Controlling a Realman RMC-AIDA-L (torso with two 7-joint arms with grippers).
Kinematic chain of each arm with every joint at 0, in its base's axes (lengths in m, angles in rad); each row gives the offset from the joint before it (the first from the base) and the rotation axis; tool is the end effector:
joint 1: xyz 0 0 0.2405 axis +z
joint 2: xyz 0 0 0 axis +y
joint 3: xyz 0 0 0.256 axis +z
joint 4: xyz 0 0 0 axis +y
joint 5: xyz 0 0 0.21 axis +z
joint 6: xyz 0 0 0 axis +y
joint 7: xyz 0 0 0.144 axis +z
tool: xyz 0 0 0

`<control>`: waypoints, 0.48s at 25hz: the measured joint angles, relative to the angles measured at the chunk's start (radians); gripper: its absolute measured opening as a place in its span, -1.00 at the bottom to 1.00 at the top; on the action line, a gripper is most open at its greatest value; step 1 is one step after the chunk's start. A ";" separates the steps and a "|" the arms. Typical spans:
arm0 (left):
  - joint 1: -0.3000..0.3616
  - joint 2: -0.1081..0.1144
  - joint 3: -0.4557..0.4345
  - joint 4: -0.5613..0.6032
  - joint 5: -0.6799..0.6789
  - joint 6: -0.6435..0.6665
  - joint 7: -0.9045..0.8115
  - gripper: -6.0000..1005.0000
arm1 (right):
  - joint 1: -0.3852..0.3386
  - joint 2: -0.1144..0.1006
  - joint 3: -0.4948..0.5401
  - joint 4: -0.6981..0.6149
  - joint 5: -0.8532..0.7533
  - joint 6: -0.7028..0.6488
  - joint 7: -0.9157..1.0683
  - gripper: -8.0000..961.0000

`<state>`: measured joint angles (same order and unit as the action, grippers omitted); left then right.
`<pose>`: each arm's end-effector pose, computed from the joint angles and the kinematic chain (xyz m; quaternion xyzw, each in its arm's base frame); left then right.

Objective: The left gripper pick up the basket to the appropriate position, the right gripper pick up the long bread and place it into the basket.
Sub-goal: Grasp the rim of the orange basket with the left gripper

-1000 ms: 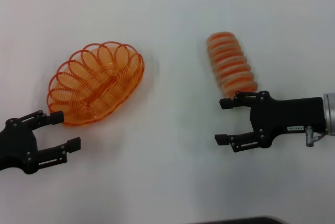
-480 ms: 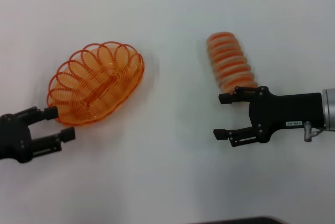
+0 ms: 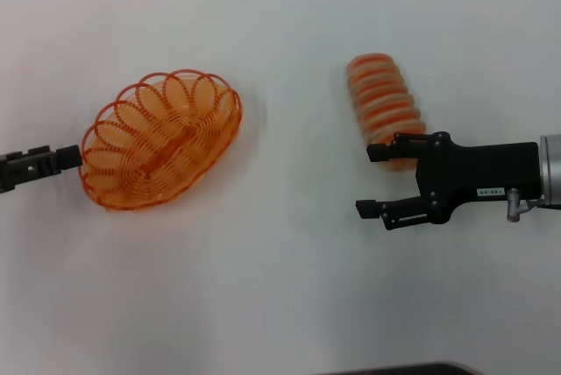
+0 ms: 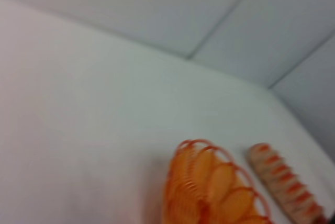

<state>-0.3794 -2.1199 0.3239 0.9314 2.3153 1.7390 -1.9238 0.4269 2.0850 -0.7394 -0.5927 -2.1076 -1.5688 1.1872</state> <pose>-0.3305 0.2698 0.0546 -0.8133 -0.5160 -0.2215 0.1524 0.3015 0.2793 -0.0278 -0.9612 0.1870 0.1820 0.0897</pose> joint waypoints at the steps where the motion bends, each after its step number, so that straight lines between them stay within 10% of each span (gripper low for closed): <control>1: 0.000 -0.003 0.029 0.033 0.017 -0.019 -0.064 0.61 | 0.001 0.000 0.002 0.000 0.000 0.000 0.000 0.93; 12: -0.042 -0.007 0.204 0.255 0.195 -0.037 -0.496 0.59 | 0.015 -0.002 0.026 -0.003 0.001 0.002 0.013 0.93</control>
<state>-0.4216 -2.1266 0.5282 1.1868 2.5107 1.7019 -2.4199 0.4418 2.0826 -0.7139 -0.5952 -2.1070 -1.5663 1.2007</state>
